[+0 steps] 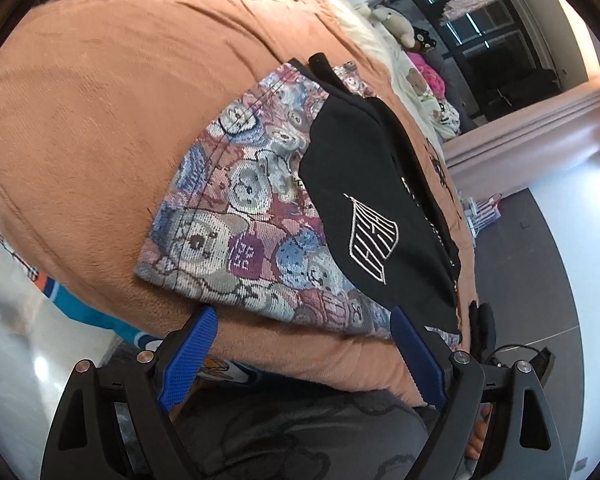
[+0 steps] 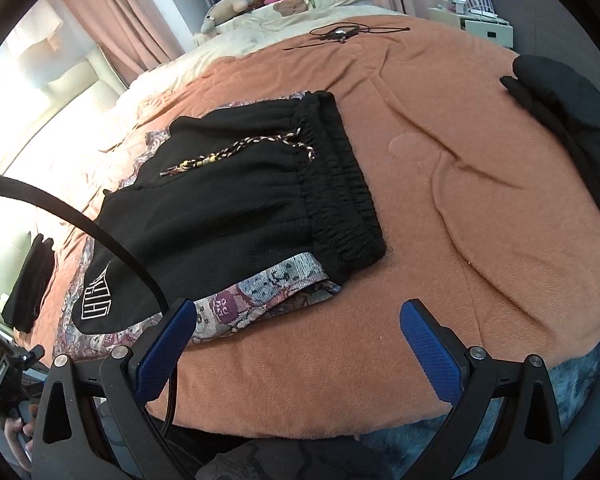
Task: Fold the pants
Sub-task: 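Move both tools toward the black pants, left toward the leg hem, right toward the waistband, then grasp the pant leg hem with left gripper while right gripper grasps the waistband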
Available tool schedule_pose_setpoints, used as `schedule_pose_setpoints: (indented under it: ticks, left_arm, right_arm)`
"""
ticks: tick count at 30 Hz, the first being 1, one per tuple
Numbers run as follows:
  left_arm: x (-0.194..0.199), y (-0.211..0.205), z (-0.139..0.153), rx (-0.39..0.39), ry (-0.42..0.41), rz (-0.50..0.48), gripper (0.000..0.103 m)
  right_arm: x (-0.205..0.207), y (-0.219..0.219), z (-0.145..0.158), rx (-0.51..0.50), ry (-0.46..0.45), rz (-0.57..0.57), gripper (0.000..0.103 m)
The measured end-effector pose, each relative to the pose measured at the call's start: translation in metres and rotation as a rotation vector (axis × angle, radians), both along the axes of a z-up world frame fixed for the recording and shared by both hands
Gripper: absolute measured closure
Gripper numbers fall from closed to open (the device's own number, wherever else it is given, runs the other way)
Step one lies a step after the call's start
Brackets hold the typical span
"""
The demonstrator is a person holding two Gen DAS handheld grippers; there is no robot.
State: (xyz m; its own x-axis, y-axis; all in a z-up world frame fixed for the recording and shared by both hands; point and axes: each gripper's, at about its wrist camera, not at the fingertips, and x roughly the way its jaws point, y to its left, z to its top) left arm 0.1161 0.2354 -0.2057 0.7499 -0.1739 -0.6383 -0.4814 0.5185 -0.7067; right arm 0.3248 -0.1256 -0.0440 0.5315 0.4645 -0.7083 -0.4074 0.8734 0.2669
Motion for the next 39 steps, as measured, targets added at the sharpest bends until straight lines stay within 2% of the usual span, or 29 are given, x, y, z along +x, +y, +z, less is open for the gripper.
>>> schedule_pose_setpoints:
  ticks: [5, 9, 12, 14, 17, 19, 21, 23, 28, 33, 39]
  left_arm:
    - [-0.001, 0.009, 0.005, 0.018, -0.037, 0.057, 0.014]
    - [-0.014, 0.02, 0.01, 0.047, -0.089, 0.148, 0.017]
    - [-0.018, 0.026, 0.002, 0.018, -0.079, 0.173, 0.036]
    - [-0.019, 0.026, -0.004, 0.001, -0.063, 0.179, 0.054]
    - [-0.019, 0.026, -0.011, -0.026, -0.054, 0.187, 0.064]
    - [-0.019, 0.026, -0.012, -0.019, -0.037, 0.188, 0.069]
    - [-0.017, 0.025, -0.013, -0.022, -0.026, 0.193, 0.078]
    - [-0.015, 0.025, -0.014, -0.027, -0.01, 0.192, 0.097]
    - [-0.014, 0.023, -0.005, 0.004, 0.003, 0.201, 0.1]
    - [-0.009, 0.02, 0.013, 0.051, 0.011, 0.197, 0.1]
    - [-0.005, 0.02, 0.024, 0.067, 0.006, 0.188, 0.1]
  right_arm:
    - [0.005, -0.001, -0.004, 0.0, 0.007, -0.01, 0.0]
    - [0.008, 0.001, -0.01, 0.012, 0.039, 0.009, 0.0]
    - [0.013, 0.001, -0.013, 0.027, 0.061, 0.025, 0.004]
    - [0.02, 0.0, -0.017, 0.048, 0.088, 0.032, 0.008]
    - [0.03, 0.0, -0.024, 0.068, 0.12, 0.039, 0.015]
    - [0.036, 0.002, -0.028, 0.08, 0.133, 0.054, 0.017]
    - [0.043, 0.004, -0.032, 0.089, 0.151, 0.064, 0.017]
    - [0.049, 0.008, -0.038, 0.104, 0.181, 0.08, 0.018]
    - [0.061, 0.014, -0.049, 0.121, 0.215, 0.096, 0.019]
    - [0.066, 0.004, -0.053, 0.174, 0.244, 0.096, 0.019]
    - [0.06, -0.016, -0.053, 0.216, 0.26, 0.072, 0.019]
